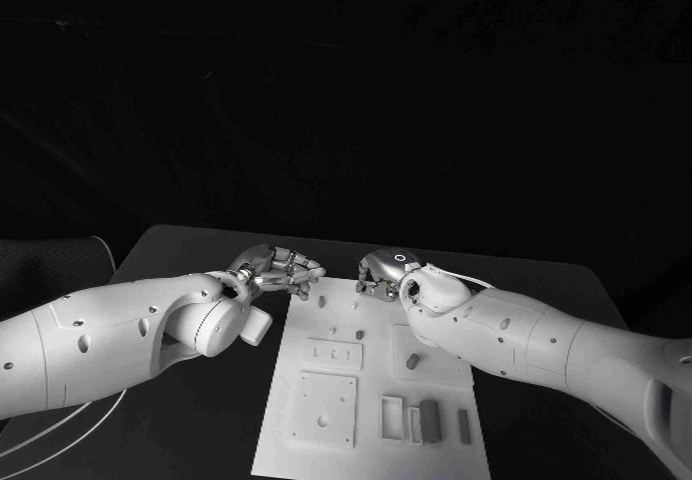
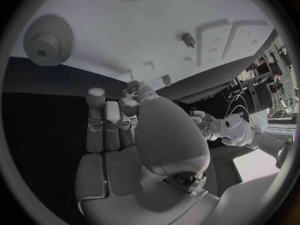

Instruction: Assemble the parts on the task board

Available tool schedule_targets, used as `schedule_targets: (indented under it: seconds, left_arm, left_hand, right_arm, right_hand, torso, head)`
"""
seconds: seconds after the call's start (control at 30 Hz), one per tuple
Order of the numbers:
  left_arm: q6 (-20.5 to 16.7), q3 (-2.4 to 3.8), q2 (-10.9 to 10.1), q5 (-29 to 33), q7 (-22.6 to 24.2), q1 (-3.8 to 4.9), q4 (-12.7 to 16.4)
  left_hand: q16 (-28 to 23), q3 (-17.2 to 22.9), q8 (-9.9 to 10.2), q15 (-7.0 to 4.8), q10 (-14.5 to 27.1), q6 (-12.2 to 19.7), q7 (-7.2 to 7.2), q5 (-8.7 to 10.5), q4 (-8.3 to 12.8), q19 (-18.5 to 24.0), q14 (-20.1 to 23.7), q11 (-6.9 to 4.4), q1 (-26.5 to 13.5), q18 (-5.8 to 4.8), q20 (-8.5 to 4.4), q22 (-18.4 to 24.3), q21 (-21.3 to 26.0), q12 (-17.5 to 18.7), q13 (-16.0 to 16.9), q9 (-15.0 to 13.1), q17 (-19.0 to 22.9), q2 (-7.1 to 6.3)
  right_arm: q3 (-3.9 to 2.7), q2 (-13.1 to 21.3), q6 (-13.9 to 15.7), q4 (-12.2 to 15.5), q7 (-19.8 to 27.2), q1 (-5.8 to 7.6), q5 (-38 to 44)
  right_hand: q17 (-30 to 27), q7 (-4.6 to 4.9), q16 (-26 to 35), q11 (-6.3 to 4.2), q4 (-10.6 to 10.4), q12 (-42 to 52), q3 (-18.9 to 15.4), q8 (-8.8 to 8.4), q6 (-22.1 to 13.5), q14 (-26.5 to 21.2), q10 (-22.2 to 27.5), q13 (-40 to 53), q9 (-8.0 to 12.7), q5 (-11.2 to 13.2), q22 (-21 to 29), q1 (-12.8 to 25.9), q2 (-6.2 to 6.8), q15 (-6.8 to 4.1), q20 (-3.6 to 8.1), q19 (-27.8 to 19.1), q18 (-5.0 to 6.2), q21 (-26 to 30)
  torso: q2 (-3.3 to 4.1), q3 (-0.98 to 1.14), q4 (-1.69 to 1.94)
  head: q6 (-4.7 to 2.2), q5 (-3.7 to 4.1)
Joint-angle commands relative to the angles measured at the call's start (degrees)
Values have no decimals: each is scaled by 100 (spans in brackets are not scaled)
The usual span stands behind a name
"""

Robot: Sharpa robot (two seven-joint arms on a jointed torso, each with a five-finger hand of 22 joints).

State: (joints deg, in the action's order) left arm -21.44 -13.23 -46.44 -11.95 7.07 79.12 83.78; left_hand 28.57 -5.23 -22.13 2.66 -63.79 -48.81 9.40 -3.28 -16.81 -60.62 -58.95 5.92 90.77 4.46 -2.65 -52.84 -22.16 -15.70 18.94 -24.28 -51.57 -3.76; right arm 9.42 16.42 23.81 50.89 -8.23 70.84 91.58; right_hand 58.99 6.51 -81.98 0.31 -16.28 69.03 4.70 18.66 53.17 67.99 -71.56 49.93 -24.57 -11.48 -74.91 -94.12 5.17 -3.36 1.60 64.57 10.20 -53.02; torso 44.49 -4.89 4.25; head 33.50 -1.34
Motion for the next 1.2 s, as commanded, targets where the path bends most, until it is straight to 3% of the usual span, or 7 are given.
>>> schedule_targets:
  seconds: [0.03,0.6,0.8,0.97,1.2]
  left_arm:
    - [-3,7,17,25,53,11,15]
    - [8,8,38,25,51,22,8]
    - [11,8,53,19,59,28,11]
    - [-15,8,53,19,112,28,34]
    - [-9,9,52,19,116,30,48]
  left_hand:
    - [20,31,33,-14,40,-9,17,-1,11,-2,21,-6,36,98,-53,-6,-3,-25,7,-9,-7,14]
    - [18,34,36,-13,45,-9,17,-1,14,0,23,-6,47,98,-53,-8,0,-27,12,-12,-7,10]
    - [17,34,39,-13,48,-6,18,0,14,1,24,-5,50,98,-53,-10,1,-27,13,-13,-7,7]
    - [17,36,41,-13,51,-5,18,-1,15,1,24,-4,56,98,-53,-11,2,-28,15,-14,-7,7]
    - [16,38,43,-13,52,-3,19,-1,16,2,25,-4,63,99,-53,-12,3,-29,17,-15,-7,9]
  right_arm:
    - [0,-16,-16,-19,35,-9,86]
    - [3,-46,-19,-66,14,-55,85]
    - [4,-50,-23,-102,11,-57,70]
    - [5,-70,-23,-119,12,-63,58]
    - [6,-78,-29,-128,12,-65,40]
  right_hand:
    - [-8,6,-16,-24,-4,88,43,13,31,226,-21,8,-5,-30,-107,-49,32,-249,44,13,480,-40]
    - [-9,6,-17,-24,-4,88,53,9,32,226,-22,7,-7,-25,-107,-42,35,-249,44,12,480,-41]
    - [-21,7,-13,-23,-3,87,57,4,27,218,-21,6,-7,-24,-107,-40,39,-249,44,10,480,-40]
    - [-42,11,-6,-20,-3,85,68,-7,14,203,-20,5,-5,-25,-106,-35,43,-247,44,6,480,-38]
    - [-56,17,-1,-14,-1,82,81,-23,-5,192,-18,2,-3,-28,-104,-30,46,-244,43,2,480,-36]
  torso:
    - [-2,-1,1]
    - [-1,-7,-9]
    - [7,-20,-5]
    - [1,-11,-7]
    - [7,-15,-10]
  head:
    - [1,-4]
    - [15,-35]
    - [6,-26]
    - [18,-24]
    - [16,-20]
